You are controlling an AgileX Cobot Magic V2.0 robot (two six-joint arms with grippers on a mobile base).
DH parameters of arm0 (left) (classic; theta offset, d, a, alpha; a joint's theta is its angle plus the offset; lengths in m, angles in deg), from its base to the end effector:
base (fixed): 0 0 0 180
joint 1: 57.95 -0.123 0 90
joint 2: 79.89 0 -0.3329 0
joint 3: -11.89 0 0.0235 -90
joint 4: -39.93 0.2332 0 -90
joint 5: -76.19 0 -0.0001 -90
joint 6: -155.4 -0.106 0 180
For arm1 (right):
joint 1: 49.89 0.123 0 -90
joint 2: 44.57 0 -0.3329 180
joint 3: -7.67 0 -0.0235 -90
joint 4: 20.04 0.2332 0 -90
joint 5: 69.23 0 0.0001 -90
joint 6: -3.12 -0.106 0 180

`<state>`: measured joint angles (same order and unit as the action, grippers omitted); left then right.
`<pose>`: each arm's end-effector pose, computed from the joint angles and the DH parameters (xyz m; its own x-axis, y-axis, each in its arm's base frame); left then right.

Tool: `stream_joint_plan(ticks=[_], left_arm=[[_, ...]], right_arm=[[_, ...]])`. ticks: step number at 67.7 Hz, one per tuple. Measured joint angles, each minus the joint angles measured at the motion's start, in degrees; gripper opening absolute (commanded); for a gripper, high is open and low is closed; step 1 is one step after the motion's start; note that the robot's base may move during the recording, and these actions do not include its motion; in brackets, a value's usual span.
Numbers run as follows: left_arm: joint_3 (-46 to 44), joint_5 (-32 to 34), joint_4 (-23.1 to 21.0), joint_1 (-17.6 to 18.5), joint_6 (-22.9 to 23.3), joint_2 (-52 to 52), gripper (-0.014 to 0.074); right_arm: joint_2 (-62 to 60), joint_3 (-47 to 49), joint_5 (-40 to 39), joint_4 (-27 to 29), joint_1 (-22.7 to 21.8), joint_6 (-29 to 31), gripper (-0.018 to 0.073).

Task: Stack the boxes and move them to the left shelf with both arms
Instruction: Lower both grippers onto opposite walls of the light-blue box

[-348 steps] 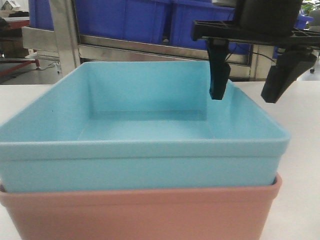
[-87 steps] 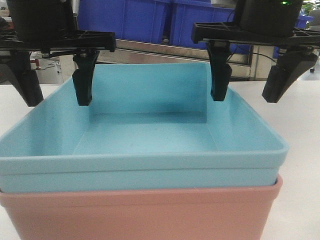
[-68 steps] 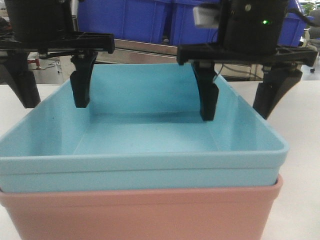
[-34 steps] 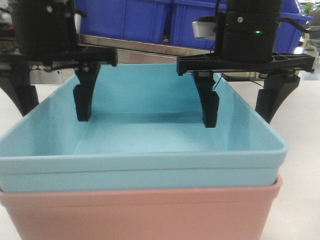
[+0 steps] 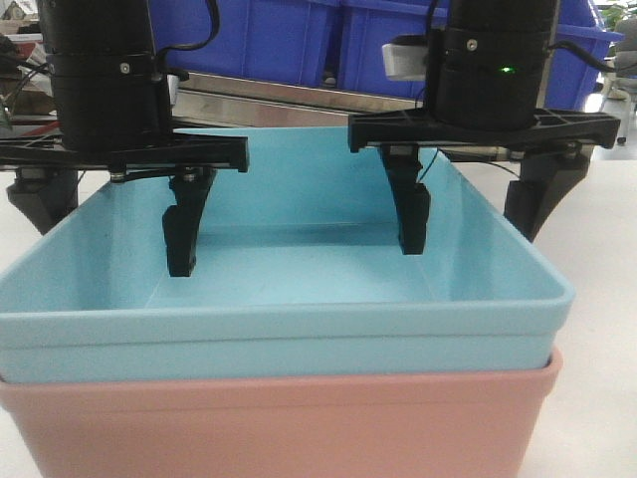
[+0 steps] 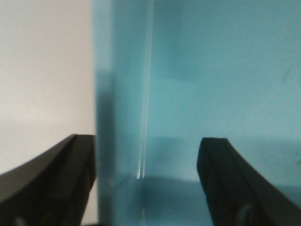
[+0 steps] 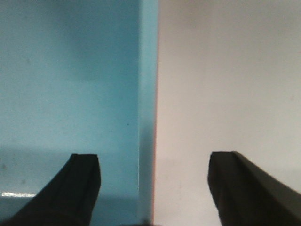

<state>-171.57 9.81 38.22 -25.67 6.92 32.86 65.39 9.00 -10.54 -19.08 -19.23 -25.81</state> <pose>0.3066 -0.1971 0.2695 -0.9988 0.0008 -0.0495 0.0039 0.9980 -0.0634 0.3135 0.1876 0.2803 -0.9828 -0.0115 -0.1844 -0.0341 0.9922 0.1200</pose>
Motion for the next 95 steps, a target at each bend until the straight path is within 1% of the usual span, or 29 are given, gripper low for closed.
stream_joint_plan(ticks=[13,75,79,80,84,85,86,88,93,94,95], left_arm=[[0.00,0.90,-0.09,0.00,0.00,0.00,0.0353],[0.00,1.12,-0.09,0.00,-0.51,0.00,0.0350],[0.00,1.12,-0.09,0.00,-0.51,0.00,0.0322],[0.00,1.12,-0.09,0.00,-0.51,0.00,0.0300],[0.00,1.12,-0.09,0.00,-0.51,0.00,0.0227],[0.00,1.12,-0.09,0.00,-0.51,0.00,0.0190],[0.00,1.12,-0.09,0.00,-0.51,0.00,0.0177],[0.00,1.12,-0.09,0.00,-0.51,0.00,0.0124],[0.00,0.95,0.20,0.00,0.13,0.00,-0.0001],[0.00,0.83,0.32,0.00,0.29,0.00,-0.0021],[0.00,0.83,0.33,0.00,0.27,0.00,-0.0020]], right_arm=[[0.00,0.00,-0.57,0.00,0.00,-0.13,0.0560],[2.45,0.00,-0.79,0.00,0.00,-0.13,0.0556],[2.45,0.00,-0.79,0.00,0.00,-0.13,0.0517],[2.45,0.00,-0.79,-0.03,0.00,-0.13,0.0508],[2.45,0.00,-0.79,-0.03,0.00,-0.13,0.0423],[2.45,0.00,-0.79,-0.03,0.00,-0.13,0.0397],[2.45,0.00,-0.79,-0.03,0.00,-0.13,0.0356],[2.45,0.00,-0.68,-0.03,0.00,-0.13,0.0313],[2.45,0.00,-0.33,-0.03,0.00,-0.13,0.0162],[2.45,0.00,-0.33,-0.03,0.00,-0.13,0.0134],[2.45,0.00,-0.22,-0.03,0.00,-0.13,0.0106]])
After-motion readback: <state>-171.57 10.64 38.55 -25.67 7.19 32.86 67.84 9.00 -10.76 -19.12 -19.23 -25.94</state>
